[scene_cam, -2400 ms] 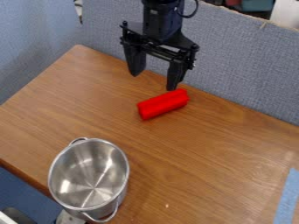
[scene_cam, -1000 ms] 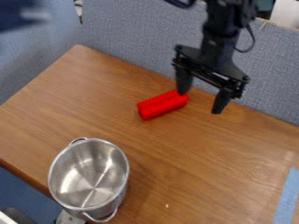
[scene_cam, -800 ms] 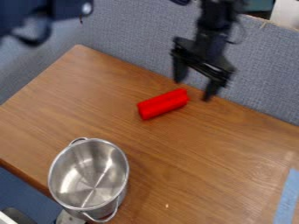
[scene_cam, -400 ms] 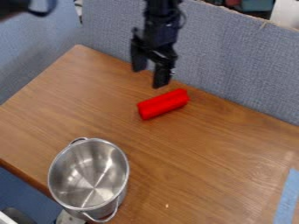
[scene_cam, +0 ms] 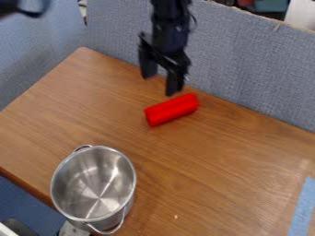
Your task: Put the red object in the metal pot
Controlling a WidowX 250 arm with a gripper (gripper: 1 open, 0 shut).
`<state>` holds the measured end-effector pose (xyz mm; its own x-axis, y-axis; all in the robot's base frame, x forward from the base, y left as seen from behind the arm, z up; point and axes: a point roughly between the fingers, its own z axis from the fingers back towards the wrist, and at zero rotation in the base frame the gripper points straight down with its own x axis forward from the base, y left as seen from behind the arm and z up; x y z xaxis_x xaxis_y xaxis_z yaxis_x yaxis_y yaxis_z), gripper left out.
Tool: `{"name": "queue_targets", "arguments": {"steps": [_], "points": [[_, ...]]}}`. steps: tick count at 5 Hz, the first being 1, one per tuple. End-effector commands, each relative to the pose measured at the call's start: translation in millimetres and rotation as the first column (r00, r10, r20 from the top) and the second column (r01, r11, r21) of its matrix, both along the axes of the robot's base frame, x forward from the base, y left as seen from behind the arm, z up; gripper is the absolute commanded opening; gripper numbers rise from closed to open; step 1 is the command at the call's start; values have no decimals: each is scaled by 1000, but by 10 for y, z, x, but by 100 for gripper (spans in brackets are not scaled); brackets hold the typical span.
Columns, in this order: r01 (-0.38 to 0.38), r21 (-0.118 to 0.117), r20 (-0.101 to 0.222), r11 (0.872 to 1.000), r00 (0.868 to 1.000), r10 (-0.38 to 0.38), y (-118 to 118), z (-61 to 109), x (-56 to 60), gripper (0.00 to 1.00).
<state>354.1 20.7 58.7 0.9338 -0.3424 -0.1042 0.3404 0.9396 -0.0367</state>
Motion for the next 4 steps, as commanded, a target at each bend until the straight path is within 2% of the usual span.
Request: {"name": "queue_targets", "arguments": {"steps": [1, 2, 3, 4], "points": [[27, -9, 29, 1000, 999, -26, -210, -282, 183, 100], [8, -11, 74, 1000, 997, -7, -250, -337, 267, 100], [179, 7, 71, 984, 981, -179, -87, -322, 228, 100], [335, 16, 62, 942, 940, -335, 92, -323, 198, 100]]}}
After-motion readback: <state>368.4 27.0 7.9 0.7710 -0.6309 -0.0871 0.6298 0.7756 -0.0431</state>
